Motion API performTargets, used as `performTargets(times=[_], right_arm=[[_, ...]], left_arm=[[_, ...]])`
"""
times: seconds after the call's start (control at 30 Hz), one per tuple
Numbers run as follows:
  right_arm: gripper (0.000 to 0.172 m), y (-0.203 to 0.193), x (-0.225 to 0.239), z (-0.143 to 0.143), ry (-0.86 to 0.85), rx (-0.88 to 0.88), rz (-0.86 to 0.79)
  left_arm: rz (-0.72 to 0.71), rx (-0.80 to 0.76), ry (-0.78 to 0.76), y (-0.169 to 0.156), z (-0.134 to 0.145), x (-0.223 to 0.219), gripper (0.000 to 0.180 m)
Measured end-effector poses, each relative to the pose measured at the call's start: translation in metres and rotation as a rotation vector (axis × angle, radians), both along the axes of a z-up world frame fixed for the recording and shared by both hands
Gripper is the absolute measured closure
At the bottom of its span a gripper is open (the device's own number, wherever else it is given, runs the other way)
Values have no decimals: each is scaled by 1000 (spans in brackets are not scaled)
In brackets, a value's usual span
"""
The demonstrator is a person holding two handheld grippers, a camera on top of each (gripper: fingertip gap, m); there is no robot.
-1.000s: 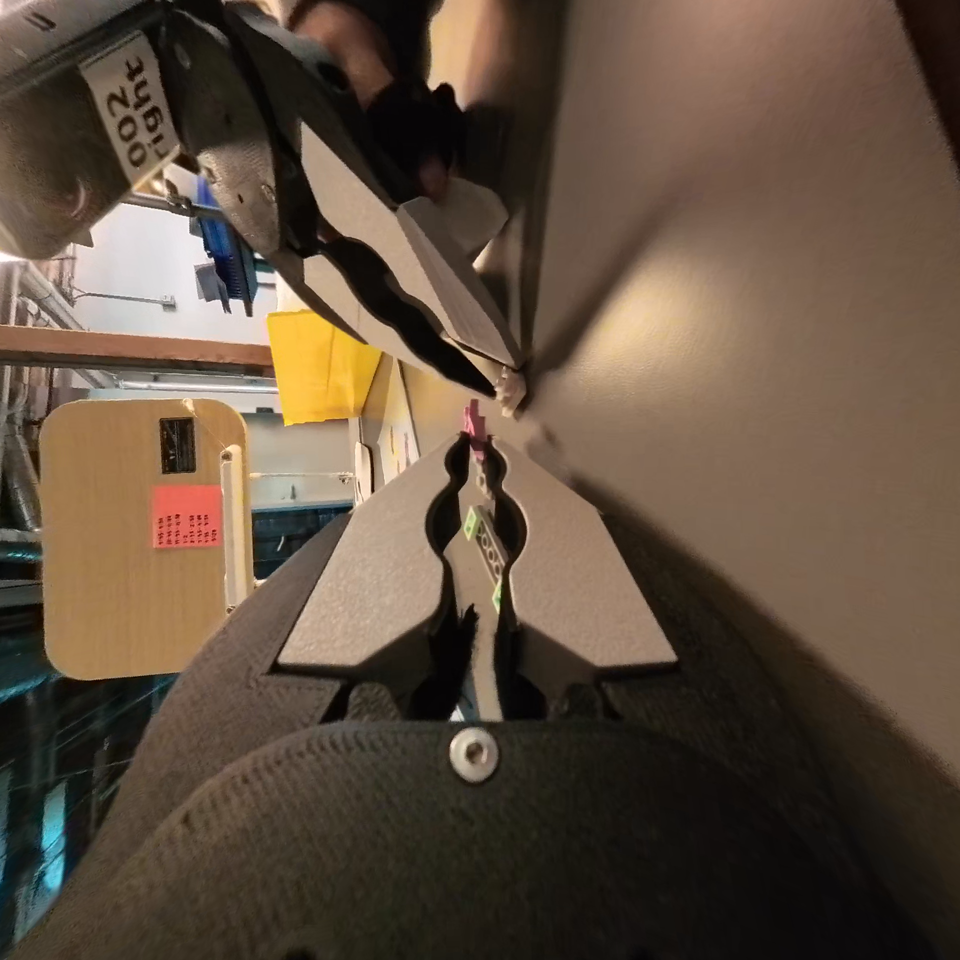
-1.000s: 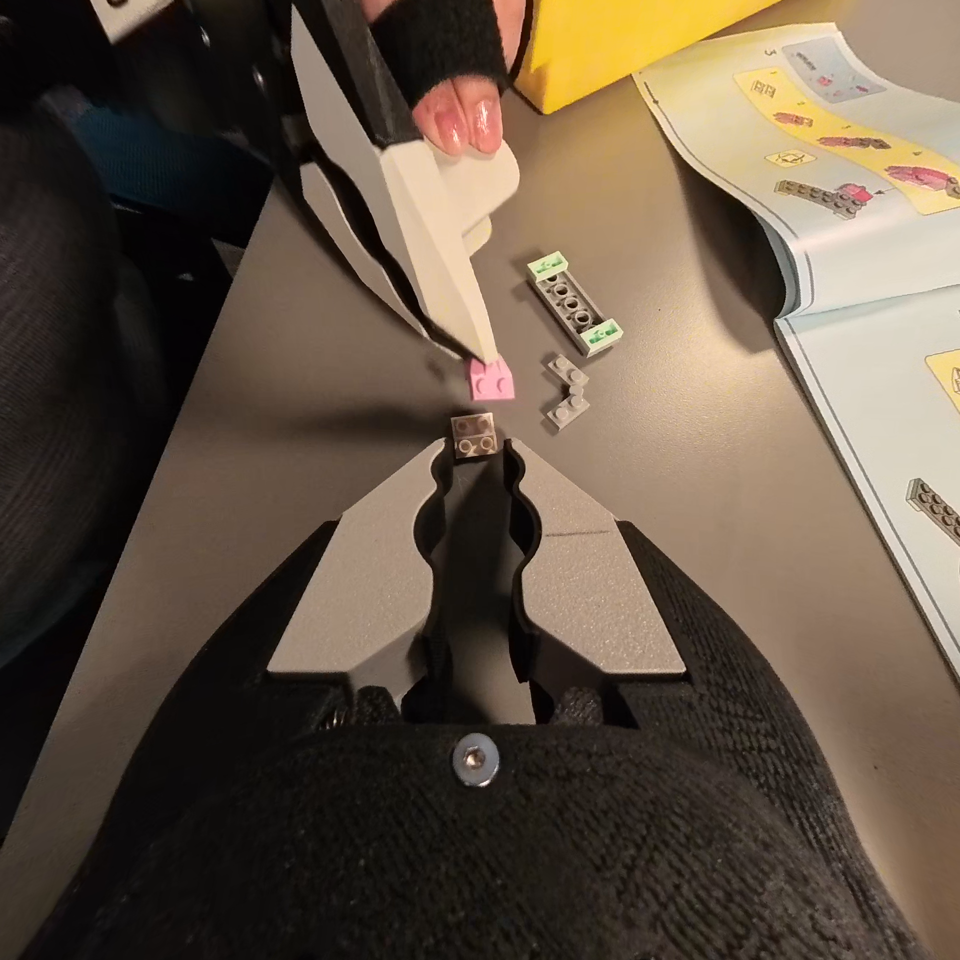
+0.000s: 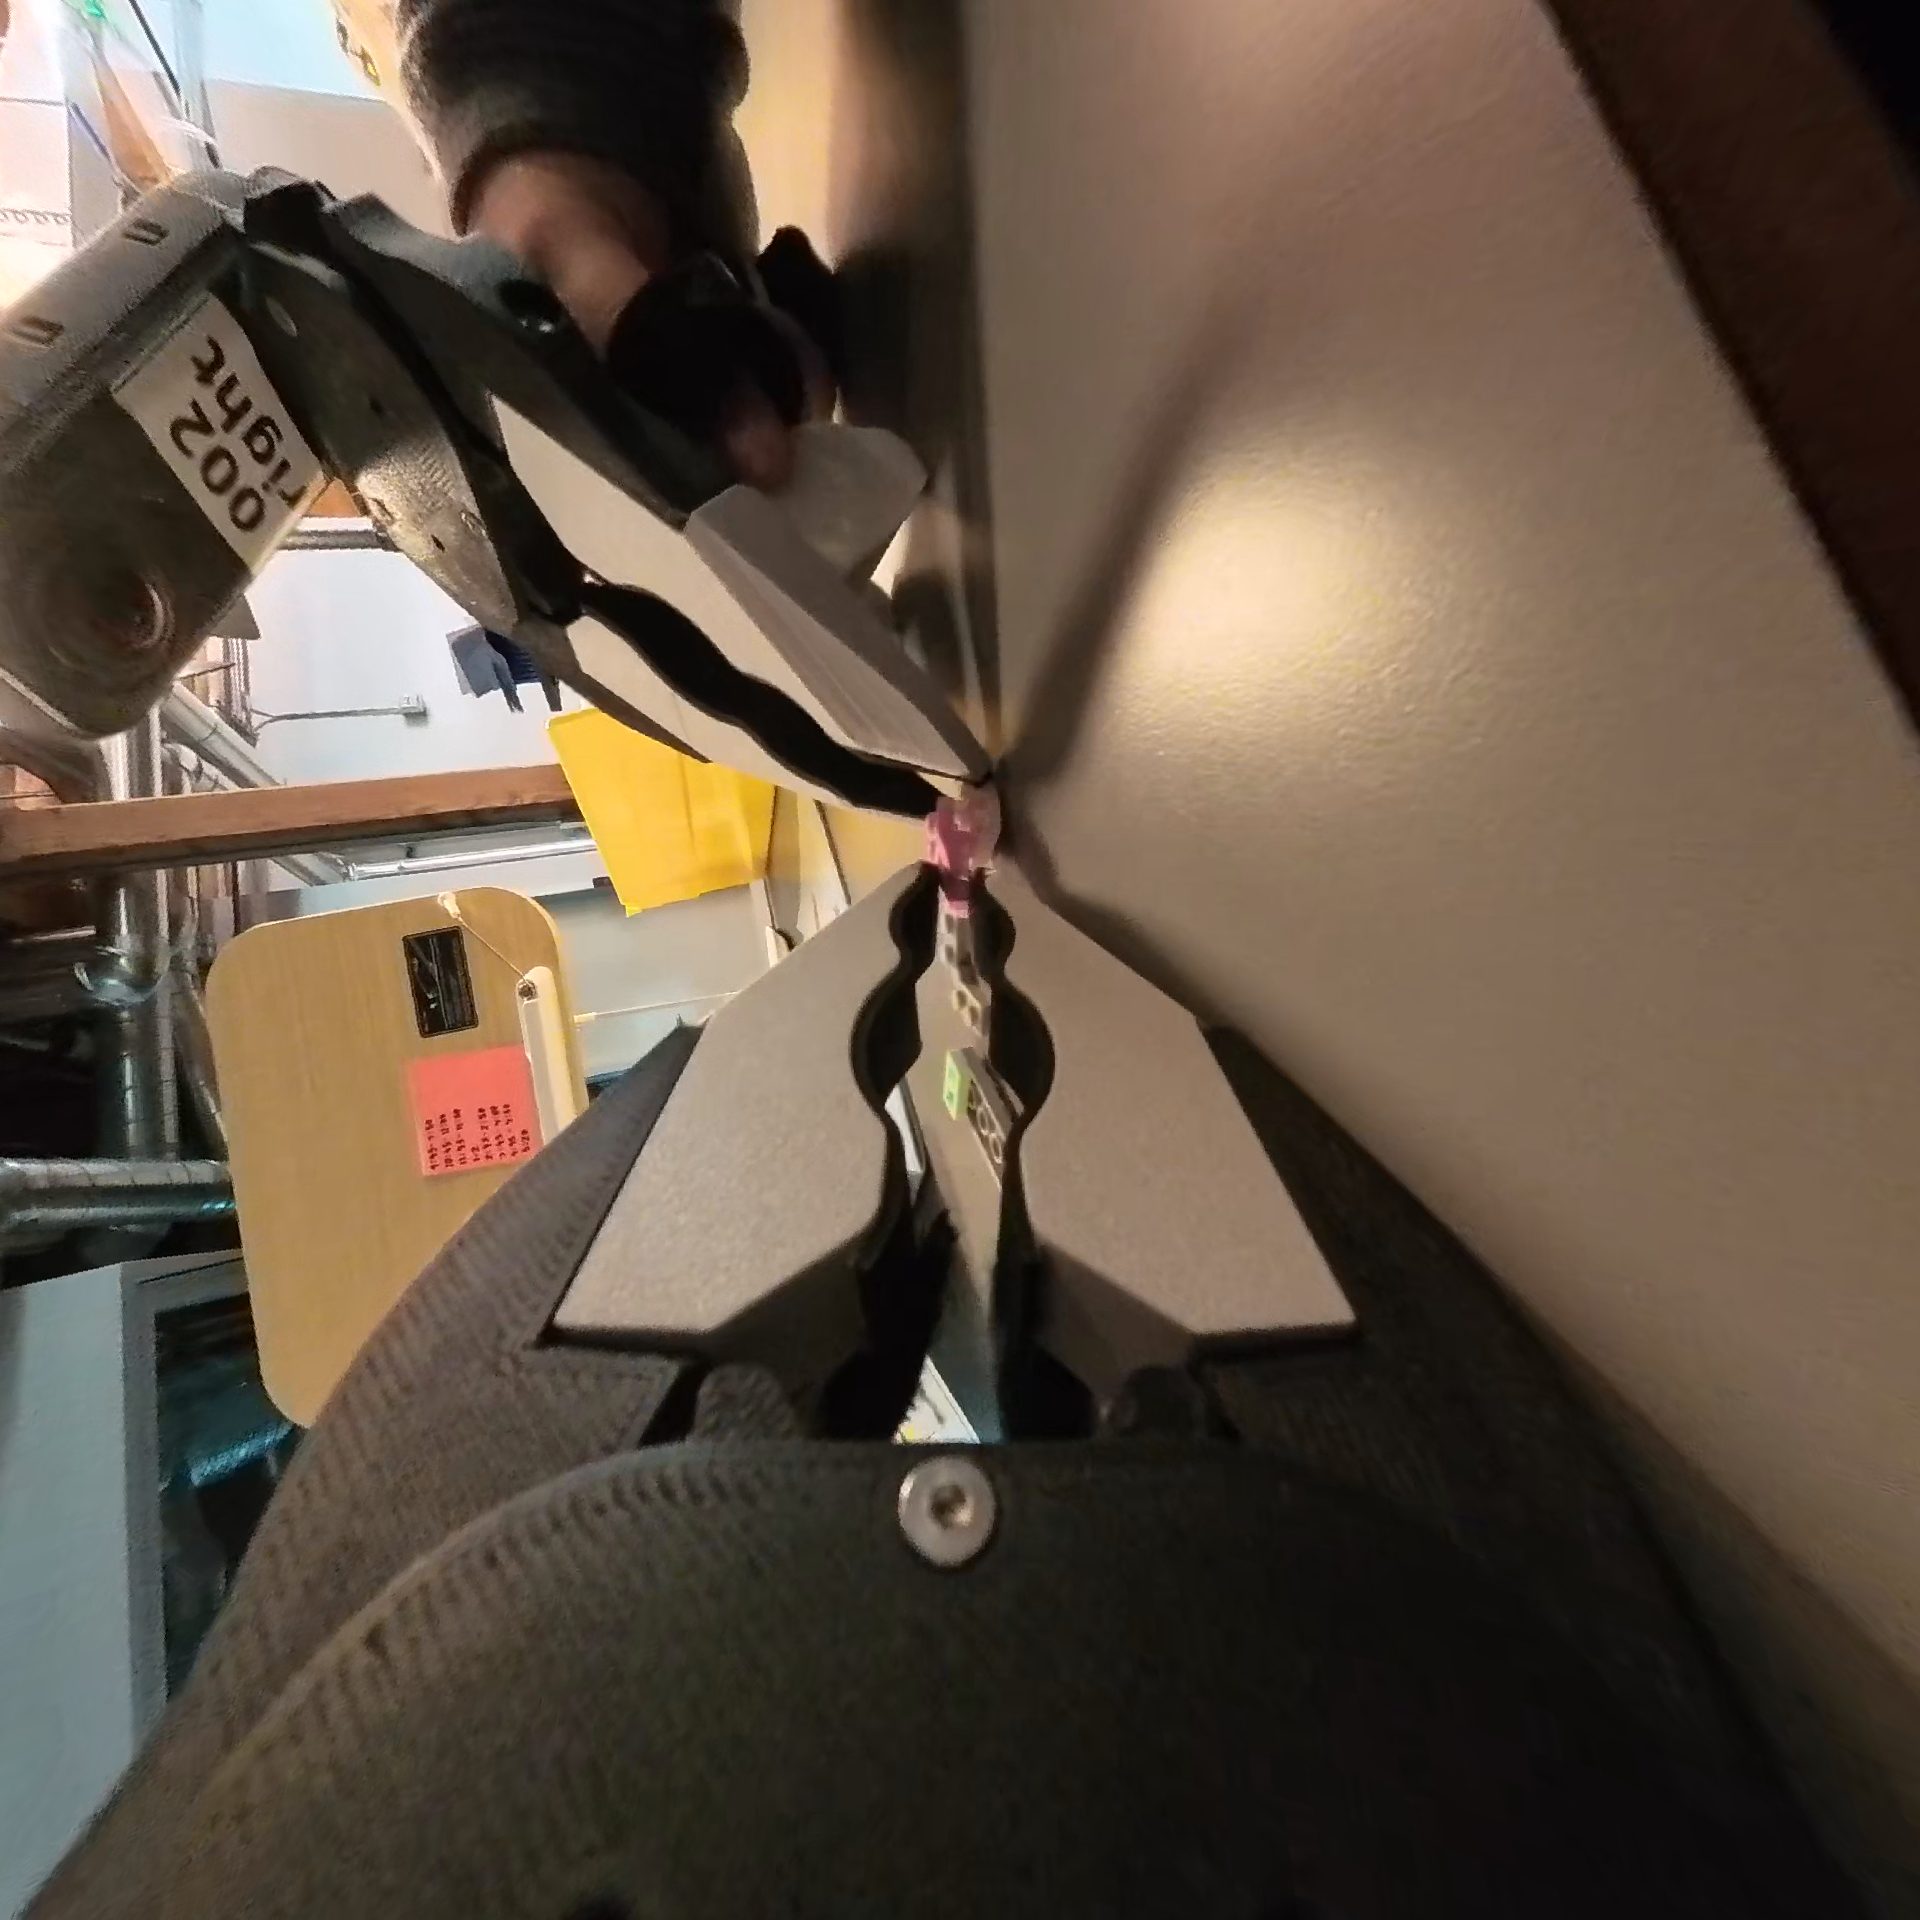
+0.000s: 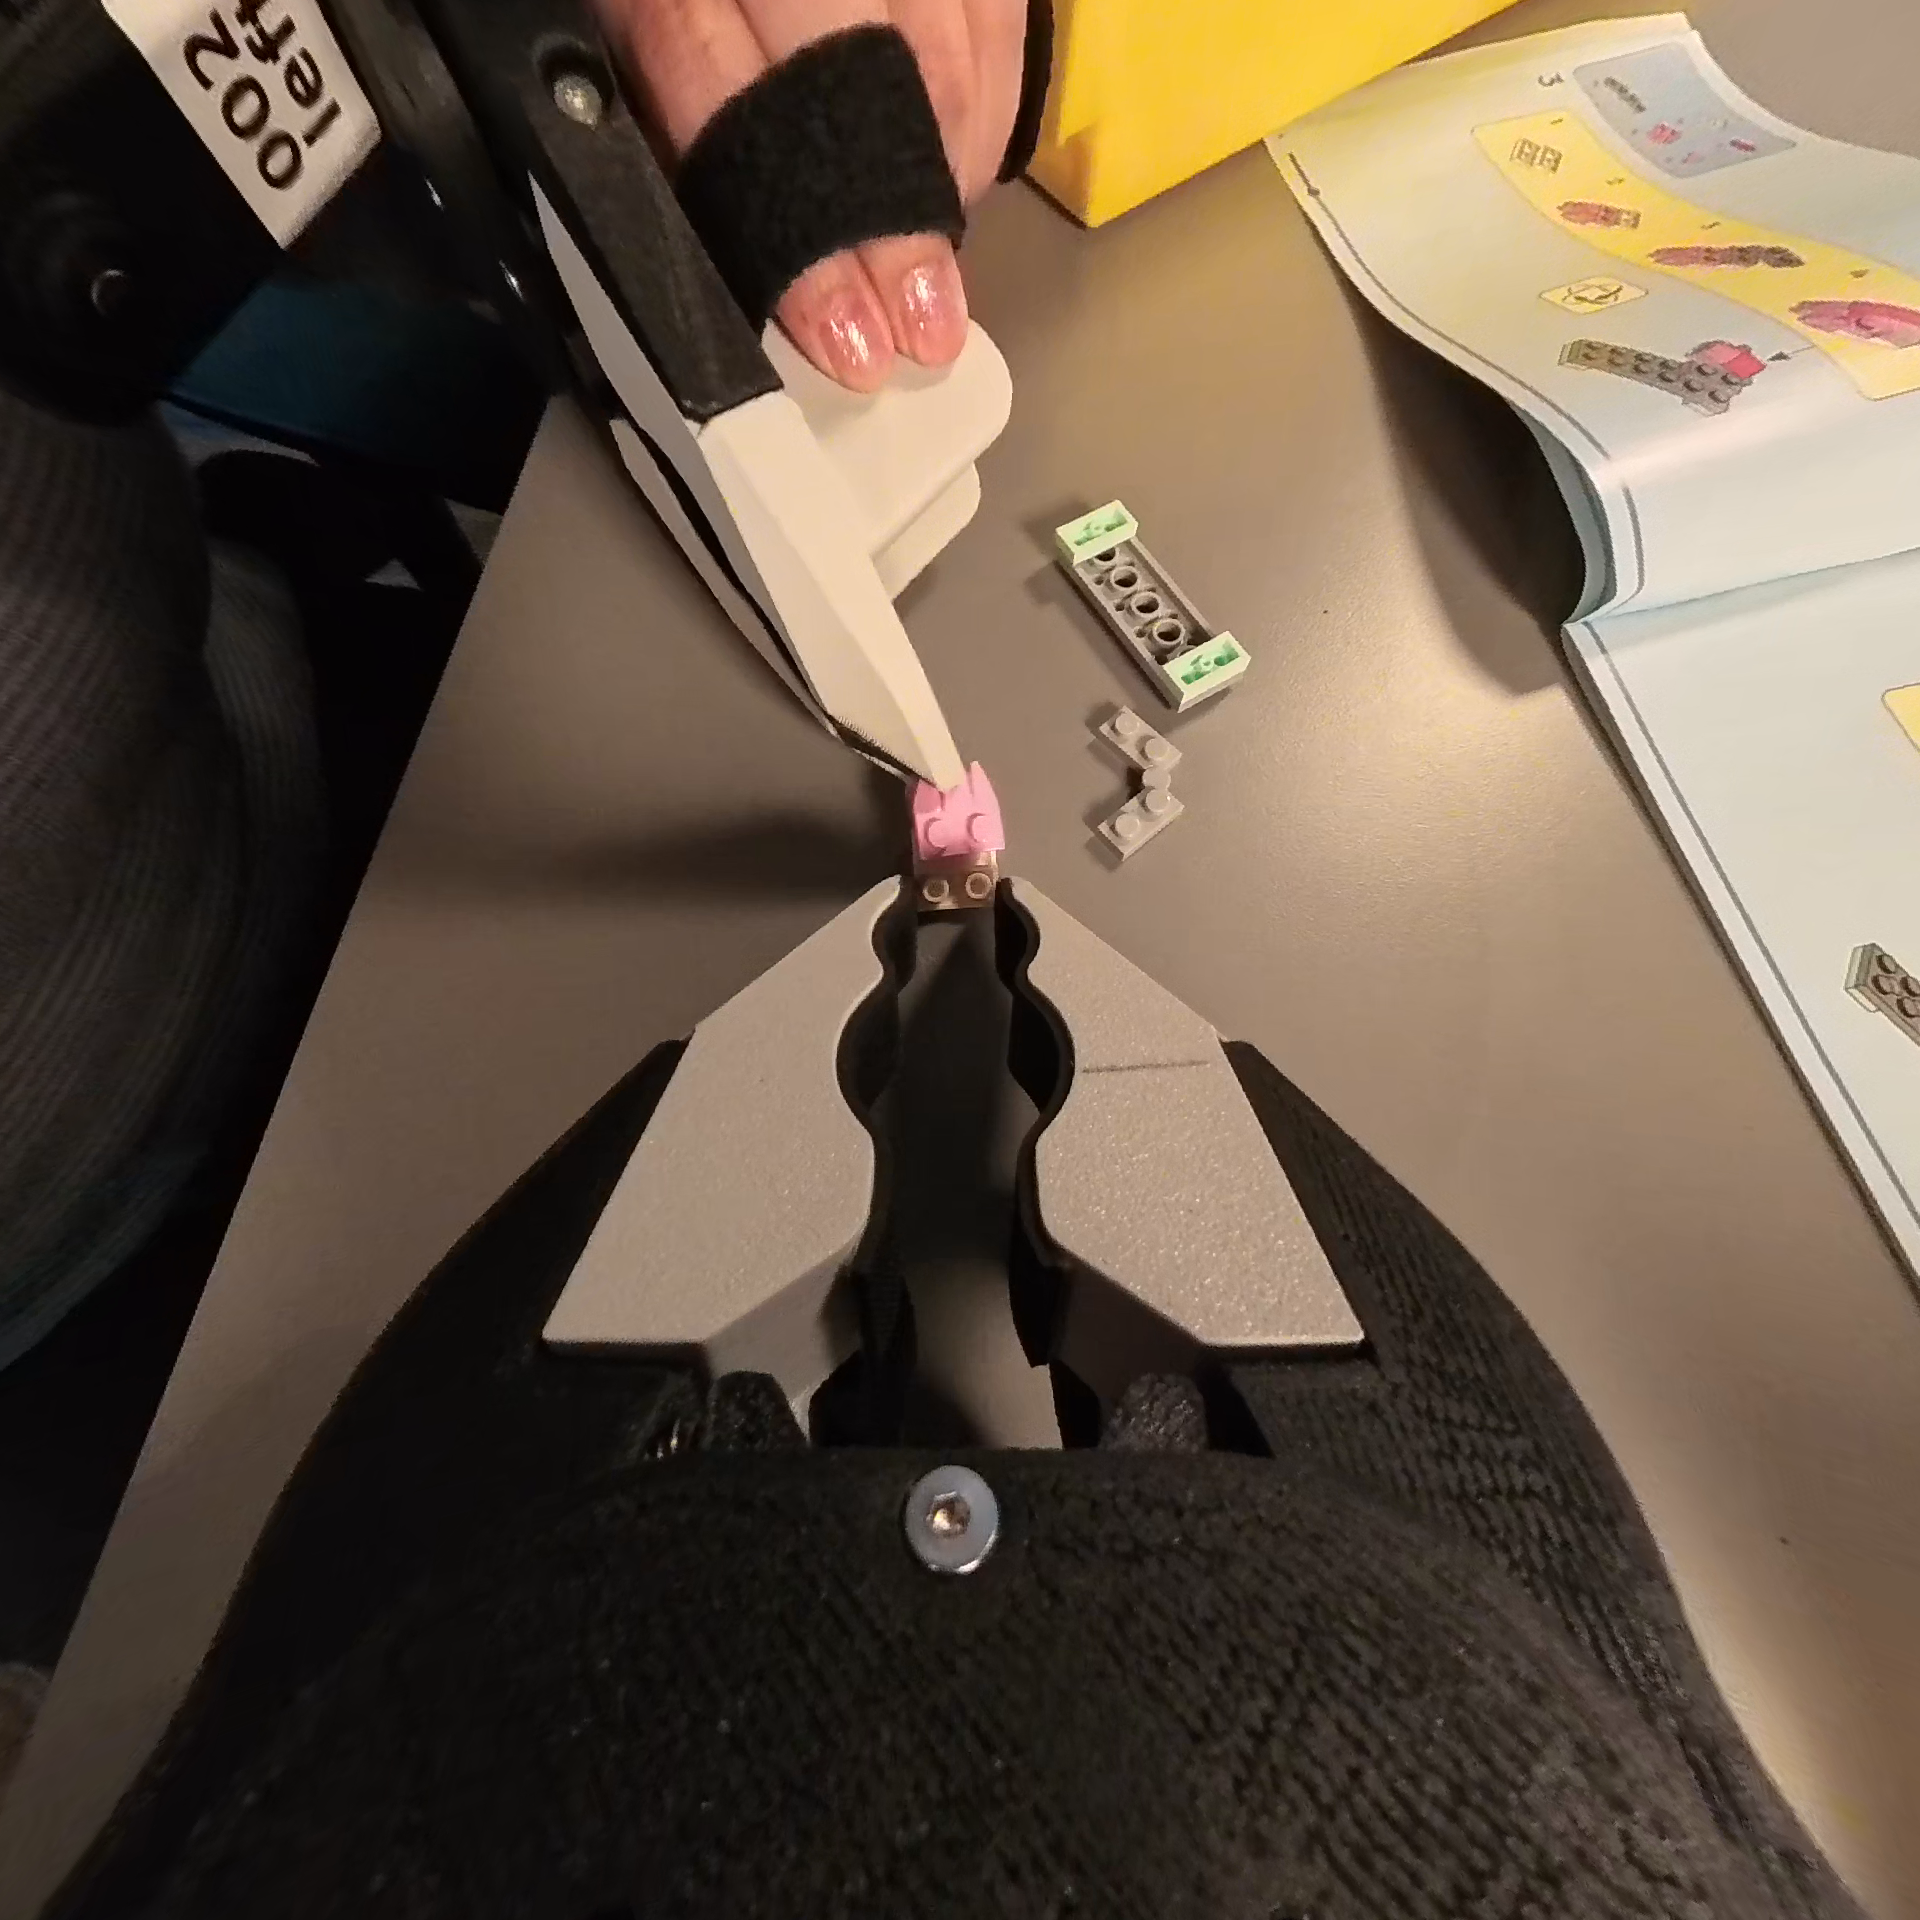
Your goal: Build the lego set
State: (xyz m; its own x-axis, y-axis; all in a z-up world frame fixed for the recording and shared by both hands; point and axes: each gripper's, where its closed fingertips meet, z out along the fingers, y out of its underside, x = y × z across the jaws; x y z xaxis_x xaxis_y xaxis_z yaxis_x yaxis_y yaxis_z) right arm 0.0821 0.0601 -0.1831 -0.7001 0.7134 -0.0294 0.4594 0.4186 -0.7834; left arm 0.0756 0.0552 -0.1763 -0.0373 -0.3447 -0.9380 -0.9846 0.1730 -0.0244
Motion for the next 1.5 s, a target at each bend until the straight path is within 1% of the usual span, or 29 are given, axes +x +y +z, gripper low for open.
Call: performTargets(times=[0.17,0.4,0.67,0.77,1.07,1.2,1.5], right_arm=[[159,0,0,0,-8,-9,-2],[159,0,1,0,-1,1,0],[159,-6,9,1,-4,-11,67],[159,-7,11,0,-15,-12,80],[159,-7,14,0,-19,-20,93],[159,-8,16,0,-25,-25,107],[159,-8,16,0,-23,-23,106]], left_arm=[[8,3,-1,0,1,0,172],[-4,-21,-2,-1,-2,1,176],[-90,-38,-41,-9,-1,10,176],[-138,-83,-83,-15,-4,19,176],[-179,-54,-39,-14,-3,19,176],[-137,-17,-2,-9,1,10,176],[-155,-37,9,-10,-3,16,176]])
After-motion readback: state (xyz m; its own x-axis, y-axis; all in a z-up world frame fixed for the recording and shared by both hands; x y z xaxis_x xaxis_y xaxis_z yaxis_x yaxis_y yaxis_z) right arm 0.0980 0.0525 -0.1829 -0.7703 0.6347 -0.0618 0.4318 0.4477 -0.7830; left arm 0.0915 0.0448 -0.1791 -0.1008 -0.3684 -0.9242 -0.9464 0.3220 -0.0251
